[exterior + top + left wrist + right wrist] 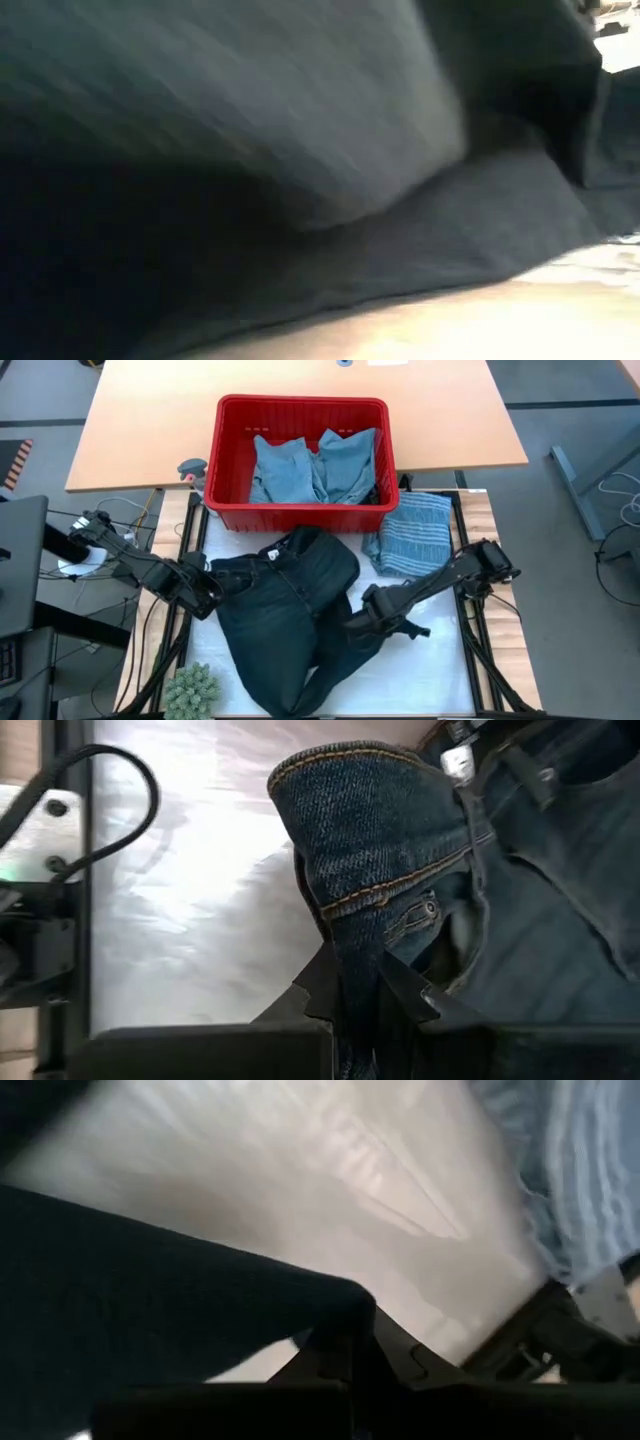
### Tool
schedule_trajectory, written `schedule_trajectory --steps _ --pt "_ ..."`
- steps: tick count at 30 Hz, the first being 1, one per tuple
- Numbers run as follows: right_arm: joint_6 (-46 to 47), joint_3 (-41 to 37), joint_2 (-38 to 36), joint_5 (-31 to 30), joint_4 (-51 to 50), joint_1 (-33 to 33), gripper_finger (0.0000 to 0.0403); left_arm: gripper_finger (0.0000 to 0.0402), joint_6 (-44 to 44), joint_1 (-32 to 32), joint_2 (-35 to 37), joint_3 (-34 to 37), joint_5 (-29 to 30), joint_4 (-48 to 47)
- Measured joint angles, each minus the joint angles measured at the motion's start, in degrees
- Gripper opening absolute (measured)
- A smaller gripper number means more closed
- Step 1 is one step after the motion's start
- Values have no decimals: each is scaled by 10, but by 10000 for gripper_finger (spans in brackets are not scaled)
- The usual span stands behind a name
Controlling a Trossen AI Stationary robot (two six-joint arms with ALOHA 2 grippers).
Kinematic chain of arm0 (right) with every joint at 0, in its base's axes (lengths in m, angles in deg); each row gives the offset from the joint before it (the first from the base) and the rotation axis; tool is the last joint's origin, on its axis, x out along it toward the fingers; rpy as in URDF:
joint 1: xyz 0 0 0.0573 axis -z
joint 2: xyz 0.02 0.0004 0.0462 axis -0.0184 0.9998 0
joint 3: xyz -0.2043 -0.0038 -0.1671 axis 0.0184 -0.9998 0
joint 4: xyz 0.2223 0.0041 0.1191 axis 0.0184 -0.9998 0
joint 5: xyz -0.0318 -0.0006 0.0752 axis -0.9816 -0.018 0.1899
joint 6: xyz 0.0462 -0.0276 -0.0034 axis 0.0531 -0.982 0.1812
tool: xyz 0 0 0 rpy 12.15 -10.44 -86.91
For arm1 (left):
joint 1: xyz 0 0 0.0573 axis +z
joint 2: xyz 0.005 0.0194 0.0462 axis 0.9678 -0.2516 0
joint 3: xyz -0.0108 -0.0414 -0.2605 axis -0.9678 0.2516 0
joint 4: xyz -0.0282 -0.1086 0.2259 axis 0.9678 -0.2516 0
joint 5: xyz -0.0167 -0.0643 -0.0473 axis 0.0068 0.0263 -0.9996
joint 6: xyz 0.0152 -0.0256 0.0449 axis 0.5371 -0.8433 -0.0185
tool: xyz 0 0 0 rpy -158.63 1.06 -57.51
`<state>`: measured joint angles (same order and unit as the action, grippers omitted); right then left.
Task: Fold Laundry from Bin
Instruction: Fold the black pants
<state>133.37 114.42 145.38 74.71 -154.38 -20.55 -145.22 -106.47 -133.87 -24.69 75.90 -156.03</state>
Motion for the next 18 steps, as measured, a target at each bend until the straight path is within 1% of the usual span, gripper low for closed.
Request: schedule_trajectory --steps 4,8,13,18 --pt "-16 -34 -39 -4 -3 13 29 14 -5 -5 1 0 21 15" --pt "-49 -46 -94 -51 0 55 29 15 -42 -6 1 0 65 45" --pt "-125 -68 -183 -145 -5 156 29 15 -97 -6 1 0 166 97" --pt "-246 -70 -262 -211 -4 280 29 15 -113 -1 1 0 300 162"
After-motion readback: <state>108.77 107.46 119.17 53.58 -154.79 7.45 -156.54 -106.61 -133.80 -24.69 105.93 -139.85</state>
